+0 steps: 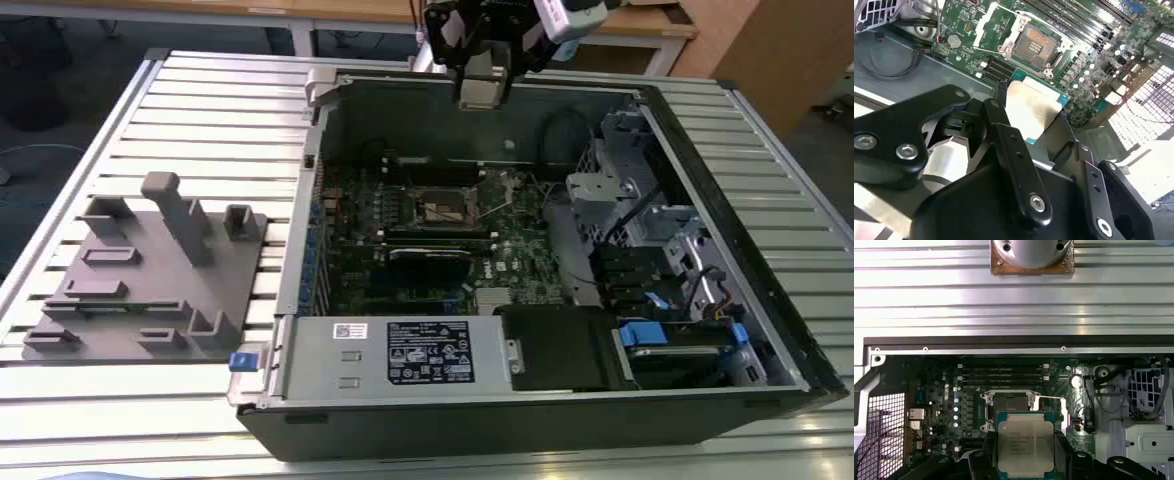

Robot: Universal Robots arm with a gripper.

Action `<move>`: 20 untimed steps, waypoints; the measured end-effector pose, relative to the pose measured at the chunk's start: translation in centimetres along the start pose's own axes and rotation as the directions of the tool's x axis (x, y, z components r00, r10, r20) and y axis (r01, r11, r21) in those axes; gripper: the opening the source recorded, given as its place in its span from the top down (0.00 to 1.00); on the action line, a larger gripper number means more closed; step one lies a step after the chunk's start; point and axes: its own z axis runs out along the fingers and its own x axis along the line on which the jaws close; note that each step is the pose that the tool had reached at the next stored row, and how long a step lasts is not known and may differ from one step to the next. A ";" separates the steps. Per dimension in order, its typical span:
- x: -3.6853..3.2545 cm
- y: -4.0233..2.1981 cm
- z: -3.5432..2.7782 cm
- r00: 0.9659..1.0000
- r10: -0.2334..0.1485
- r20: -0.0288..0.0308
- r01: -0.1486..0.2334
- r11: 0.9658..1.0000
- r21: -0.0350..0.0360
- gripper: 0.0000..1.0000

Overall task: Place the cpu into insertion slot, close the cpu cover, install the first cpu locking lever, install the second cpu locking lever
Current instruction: 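Place the cpu into insertion slot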

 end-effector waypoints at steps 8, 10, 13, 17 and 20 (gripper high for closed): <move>0.00 -0.01 0.13 1.000 0.000 0.000 0.000 1.000 0.000 0.46; 0.00 -0.02 0.19 1.000 0.000 0.000 0.000 1.000 0.000 0.46; 0.00 -0.02 0.21 1.000 0.000 0.000 0.000 1.000 0.000 0.46; -0.01 -0.02 0.26 1.000 0.000 0.000 0.000 1.000 0.000 0.46; -0.01 -0.03 0.35 1.000 0.000 0.000 0.000 1.000 0.000 0.46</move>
